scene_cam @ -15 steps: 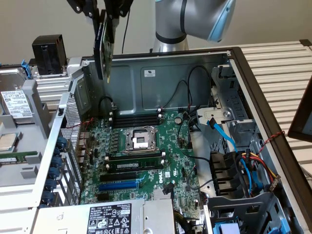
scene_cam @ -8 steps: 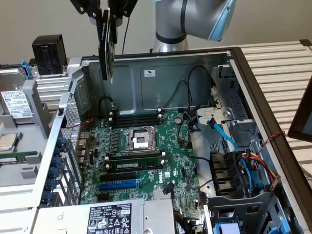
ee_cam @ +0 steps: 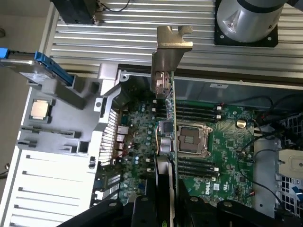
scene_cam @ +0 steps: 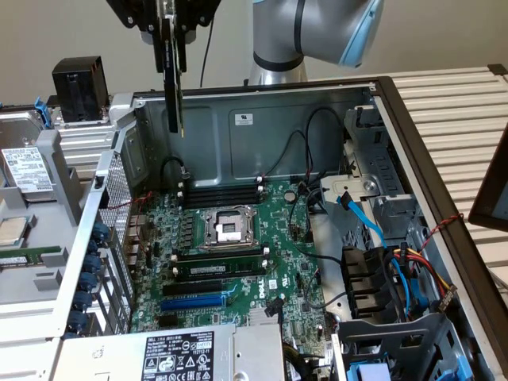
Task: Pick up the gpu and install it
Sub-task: 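Pick up the gpu and move the gpu toward the slot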
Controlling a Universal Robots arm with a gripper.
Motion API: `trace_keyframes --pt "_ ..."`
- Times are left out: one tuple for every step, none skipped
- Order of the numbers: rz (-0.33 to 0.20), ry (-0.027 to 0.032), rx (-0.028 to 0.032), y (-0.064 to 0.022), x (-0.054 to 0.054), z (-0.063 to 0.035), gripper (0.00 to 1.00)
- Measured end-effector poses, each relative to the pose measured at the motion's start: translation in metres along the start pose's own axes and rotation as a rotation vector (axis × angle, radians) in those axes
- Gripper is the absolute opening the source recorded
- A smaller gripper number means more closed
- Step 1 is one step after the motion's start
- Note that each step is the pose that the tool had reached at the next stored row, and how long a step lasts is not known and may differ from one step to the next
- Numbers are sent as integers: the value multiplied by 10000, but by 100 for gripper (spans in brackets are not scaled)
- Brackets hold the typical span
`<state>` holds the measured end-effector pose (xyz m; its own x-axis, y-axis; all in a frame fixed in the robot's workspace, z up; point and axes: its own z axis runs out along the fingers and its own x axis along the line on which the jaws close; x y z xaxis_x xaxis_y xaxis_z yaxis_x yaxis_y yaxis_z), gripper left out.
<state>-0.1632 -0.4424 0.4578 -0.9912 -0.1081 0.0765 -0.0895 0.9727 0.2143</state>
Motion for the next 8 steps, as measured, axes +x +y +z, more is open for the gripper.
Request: trace_keyframes --pt "-85 19 7 -1 -11 -1 28" --pt "-136 29 11 -4 -31 -3 28" --pt "-163 36 12 -6 -57 -6 28" --pt "-190 43 15 -9 -86 -9 28" --pt "-224 51 18 -11 -111 -12 28" --pt "-257 56 20 -15 -135 -14 28" --pt "-278 61 22 -21 -161 -17 28" --pt "-288 64 23 -30 -195 -22 28"
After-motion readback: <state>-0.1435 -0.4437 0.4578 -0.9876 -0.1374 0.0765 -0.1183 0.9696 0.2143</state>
